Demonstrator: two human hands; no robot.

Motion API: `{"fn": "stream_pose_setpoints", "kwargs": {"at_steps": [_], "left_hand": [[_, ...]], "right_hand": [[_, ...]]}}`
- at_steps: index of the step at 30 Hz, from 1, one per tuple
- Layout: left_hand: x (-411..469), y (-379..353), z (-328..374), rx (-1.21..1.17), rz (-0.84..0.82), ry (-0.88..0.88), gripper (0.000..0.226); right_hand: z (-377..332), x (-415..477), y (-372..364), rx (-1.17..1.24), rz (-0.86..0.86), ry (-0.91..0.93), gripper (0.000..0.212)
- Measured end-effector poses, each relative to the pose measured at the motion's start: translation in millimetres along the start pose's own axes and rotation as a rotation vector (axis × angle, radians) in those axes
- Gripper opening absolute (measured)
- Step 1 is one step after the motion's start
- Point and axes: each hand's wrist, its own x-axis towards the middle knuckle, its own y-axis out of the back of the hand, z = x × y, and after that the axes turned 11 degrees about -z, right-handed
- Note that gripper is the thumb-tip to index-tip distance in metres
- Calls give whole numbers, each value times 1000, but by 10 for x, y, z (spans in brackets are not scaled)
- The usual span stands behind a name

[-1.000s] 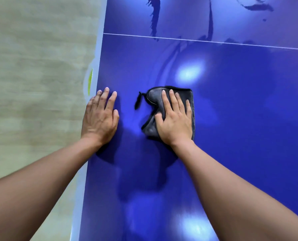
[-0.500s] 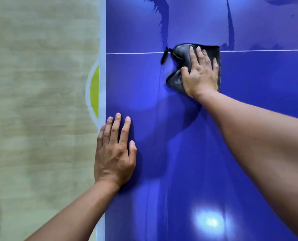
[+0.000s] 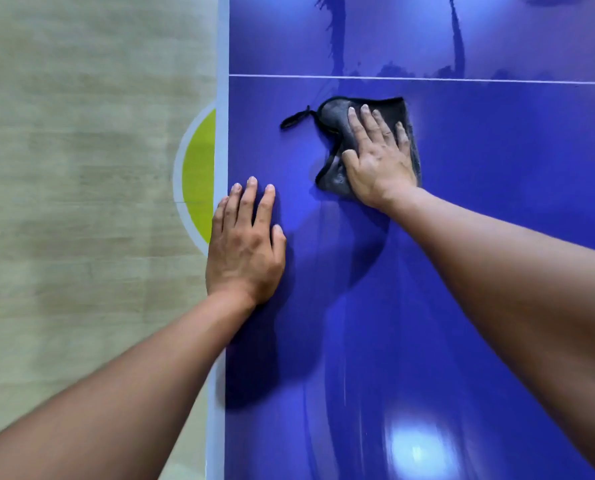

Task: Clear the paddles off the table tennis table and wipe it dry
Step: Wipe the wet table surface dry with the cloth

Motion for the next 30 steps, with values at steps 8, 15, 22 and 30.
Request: {"fn": "stream_pose_setpoints", "kwargs": {"at_steps": [8, 15, 22, 30], "left_hand": [[-191, 61, -13, -78, 49, 68, 47], [-1515, 73, -62, -60, -30, 28, 48], [-3024, 3, 133, -112, -125, 50, 61], [-3294, 105, 99, -201, -93, 104, 50]], "right_hand": [[-399, -1561, -596, -5, 13, 93, 75], [-681, -3191, -1135, 72, 39, 127, 73], [-904, -4686, -1564, 97, 20, 166, 74], [-1029, -4957, -1647, 40, -40, 163, 77]]}}
